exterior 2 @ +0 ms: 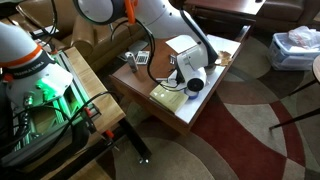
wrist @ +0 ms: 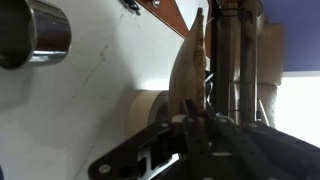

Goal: Pick up the brown bowl and put it on the white masking tape

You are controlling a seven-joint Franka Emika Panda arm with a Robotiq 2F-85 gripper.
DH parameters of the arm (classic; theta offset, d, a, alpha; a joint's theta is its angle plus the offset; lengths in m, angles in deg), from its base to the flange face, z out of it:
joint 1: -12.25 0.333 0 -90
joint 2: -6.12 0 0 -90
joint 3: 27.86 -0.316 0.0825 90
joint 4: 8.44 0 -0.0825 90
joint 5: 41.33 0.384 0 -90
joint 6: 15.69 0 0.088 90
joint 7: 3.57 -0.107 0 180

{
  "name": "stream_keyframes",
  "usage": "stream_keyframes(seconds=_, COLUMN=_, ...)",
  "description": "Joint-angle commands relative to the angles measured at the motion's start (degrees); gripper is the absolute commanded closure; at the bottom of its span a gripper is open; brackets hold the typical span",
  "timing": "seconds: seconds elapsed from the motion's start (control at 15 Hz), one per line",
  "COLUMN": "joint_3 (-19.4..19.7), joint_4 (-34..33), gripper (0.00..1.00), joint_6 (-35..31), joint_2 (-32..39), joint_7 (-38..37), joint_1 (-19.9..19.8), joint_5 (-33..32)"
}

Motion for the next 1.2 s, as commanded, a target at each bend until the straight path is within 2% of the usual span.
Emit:
stream_keyframes(seconds=0.0, joint_3=0.57, joint_4=-0.74, gripper=0.97, joint_6=-0.07, joint_2=0.00, joint_7=-1.78, joint_1=0.59, joint_5=1.91)
stream_keyframes(seconds=0.6, joint_3=1.20, joint_4=-0.35, gripper=0.95, joint_6=-1.90, joint_2=0.03, joint_7=-2.35, joint_1=1.07, joint_5=1.59)
stream_keyframes(seconds=0.67, joint_3=1.22, joint_4=-0.21, gripper=0.97, joint_6=-1.92, joint_2=0.04, joint_7=-2.22, joint_1=1.25, joint_5=1.44)
stream_keyframes(seconds=1.13, joint_3=0.78, joint_4=-0.28, gripper=0.97, joint_6=-2.17, joint_2=0.07, joint_7=-1.97, joint_1=2.10, joint_5=2.01)
